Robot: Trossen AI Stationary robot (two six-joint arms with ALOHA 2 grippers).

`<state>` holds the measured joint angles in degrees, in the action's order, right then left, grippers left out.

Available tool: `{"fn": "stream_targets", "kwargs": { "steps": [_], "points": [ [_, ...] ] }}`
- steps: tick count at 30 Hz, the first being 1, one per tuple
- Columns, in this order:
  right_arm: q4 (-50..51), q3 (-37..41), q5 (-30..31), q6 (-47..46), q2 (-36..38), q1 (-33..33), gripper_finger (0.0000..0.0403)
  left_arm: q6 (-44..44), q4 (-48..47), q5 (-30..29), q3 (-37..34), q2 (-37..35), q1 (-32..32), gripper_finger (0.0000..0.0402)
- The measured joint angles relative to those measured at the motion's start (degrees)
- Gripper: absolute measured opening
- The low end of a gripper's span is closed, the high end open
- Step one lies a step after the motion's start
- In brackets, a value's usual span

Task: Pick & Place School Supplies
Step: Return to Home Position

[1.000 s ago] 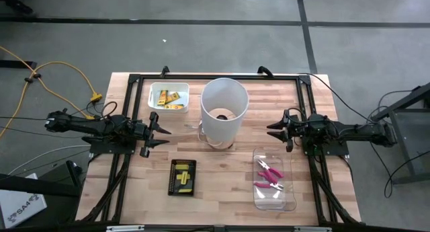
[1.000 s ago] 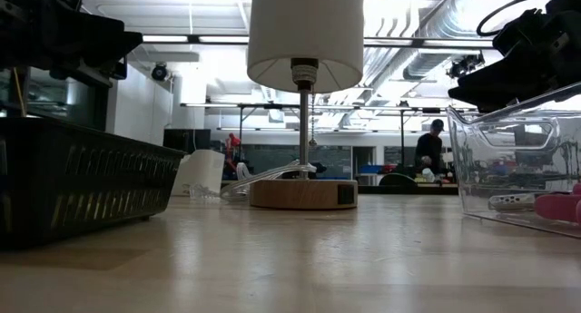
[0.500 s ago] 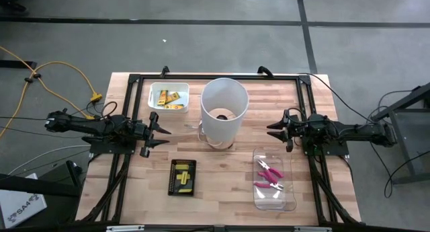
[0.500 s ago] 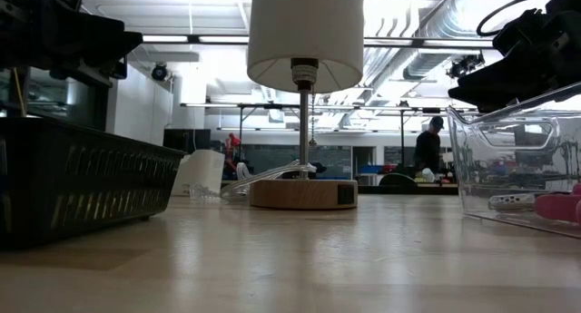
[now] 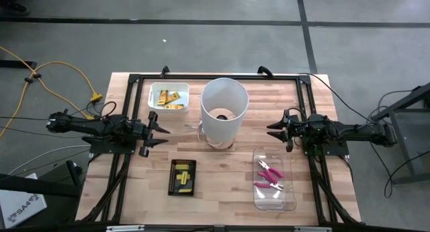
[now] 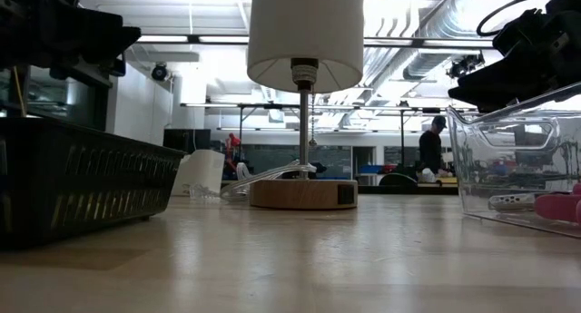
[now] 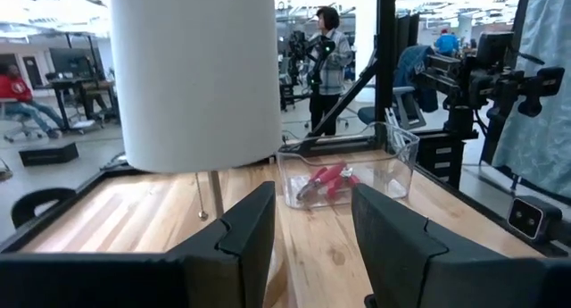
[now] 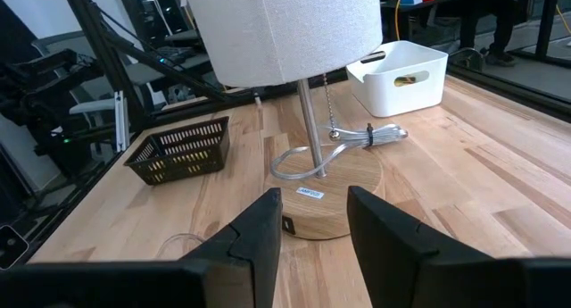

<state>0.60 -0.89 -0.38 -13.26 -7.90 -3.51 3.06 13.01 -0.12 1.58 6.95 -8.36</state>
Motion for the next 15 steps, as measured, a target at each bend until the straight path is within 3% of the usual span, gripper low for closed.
{"fn": "stream_targets", "kwargs": {
  "steps": [6, 15],
  "points": [
    [0.0, 0.0, 0.0, -0.02, 0.0, 0.0, 0.0121, 2.06, -7.41, 0.0, 0.0, -6.73, 0.0, 0.0144],
    [-0.34, 0.02, 0.07, 0.0, 0.0, 0.0, 0.0121, 2.91, -11.09, -0.07, 0.0, -6.74, 0.0, 0.0144]
  ]
}}
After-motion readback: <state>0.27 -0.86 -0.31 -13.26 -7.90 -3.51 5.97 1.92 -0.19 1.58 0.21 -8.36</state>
